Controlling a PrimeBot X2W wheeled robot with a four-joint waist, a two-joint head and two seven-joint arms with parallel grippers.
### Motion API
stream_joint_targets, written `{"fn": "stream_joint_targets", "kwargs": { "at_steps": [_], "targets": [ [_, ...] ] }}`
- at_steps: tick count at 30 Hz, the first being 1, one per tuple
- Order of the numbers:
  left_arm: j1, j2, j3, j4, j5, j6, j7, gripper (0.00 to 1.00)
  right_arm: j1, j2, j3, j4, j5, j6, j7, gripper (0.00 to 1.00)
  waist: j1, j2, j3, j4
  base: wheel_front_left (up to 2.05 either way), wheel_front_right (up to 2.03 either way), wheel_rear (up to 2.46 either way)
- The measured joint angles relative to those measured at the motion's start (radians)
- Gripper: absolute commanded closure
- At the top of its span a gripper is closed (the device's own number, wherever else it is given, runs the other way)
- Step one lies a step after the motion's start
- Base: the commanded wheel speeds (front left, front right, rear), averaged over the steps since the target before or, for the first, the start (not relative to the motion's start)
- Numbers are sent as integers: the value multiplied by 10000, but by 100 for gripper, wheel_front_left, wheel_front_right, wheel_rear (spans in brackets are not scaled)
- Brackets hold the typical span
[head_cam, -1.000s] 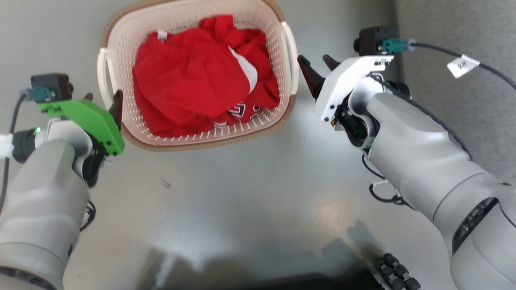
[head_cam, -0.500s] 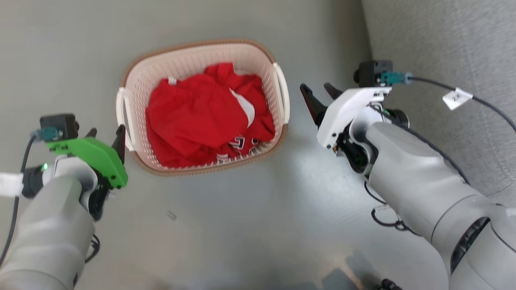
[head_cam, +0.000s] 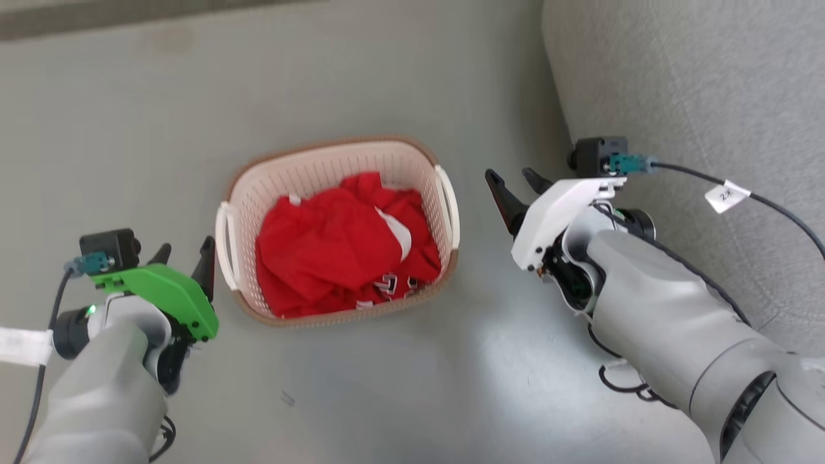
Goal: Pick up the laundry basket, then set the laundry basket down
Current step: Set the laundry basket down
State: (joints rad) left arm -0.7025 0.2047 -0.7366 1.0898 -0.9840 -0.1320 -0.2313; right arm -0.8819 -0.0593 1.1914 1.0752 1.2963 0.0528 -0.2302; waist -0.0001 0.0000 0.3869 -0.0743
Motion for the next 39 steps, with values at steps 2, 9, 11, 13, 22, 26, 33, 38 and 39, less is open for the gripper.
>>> {"fn": "stream_joint_targets", "kwargs": {
  "at_steps": [2, 9, 11, 13, 22, 26, 33, 38, 39],
  "targets": [
    [132, -15, 0, -42, -31, 0, -86, 0, 162, 6, 4, 44, -44, 29, -77, 0, 0, 0, -266, 17, 0, 0, 0],
    [610, -12, 48, -151, -31, 0, -119, 0, 816, 8, -23, 144, -52, 104, -115, 0, 0, 0, -1160, 114, 0, 0, 0],
    [734, -10, 86, -228, -31, 0, -132, 0, 941, 12, -81, 167, -82, 105, -134, 0, 0, 0, -1394, 150, 0, 0, 0],
    [848, -10, 113, -316, -15, 0, -173, 0, 1056, 10, -125, 182, -148, 107, -171, 0, 0, 0, -1616, 188, 0, 0, 0],
    [1096, 182, 813, -1262, 284, 165, -174, 0, 1138, -414, -1193, -337, -823, 67, -173, 0, 0, 0, -2418, 372, 0, 0, 0],
    [1204, 341, 1214, -1831, 591, 351, -174, 0, 1127, -673, -1741, -844, -1404, -61, -173, 0, 0, 0, -2682, 453, 0, 0, 0],
    [1960, 435, 1912, -2899, 1012, 660, -174, 0, 1236, -991, -2838, -2059, -2462, -391, -196, 0, 0, 0, -3072, 531, 0, 0, 0],
    [2328, 466, 2376, -3787, 1555, 899, -174, 0, 1900, -1179, -3622, -3053, -3319, -725, -199, 0, 0, 0, -3247, 546, 0, 0, 0],
    [2432, 472, 2477, -3967, 1643, 932, -176, 0, 2056, -1210, -3777, -3258, -3478, -754, -199, 0, 0, 0, -3270, 545, 0, 0, 0]
  ]
}}
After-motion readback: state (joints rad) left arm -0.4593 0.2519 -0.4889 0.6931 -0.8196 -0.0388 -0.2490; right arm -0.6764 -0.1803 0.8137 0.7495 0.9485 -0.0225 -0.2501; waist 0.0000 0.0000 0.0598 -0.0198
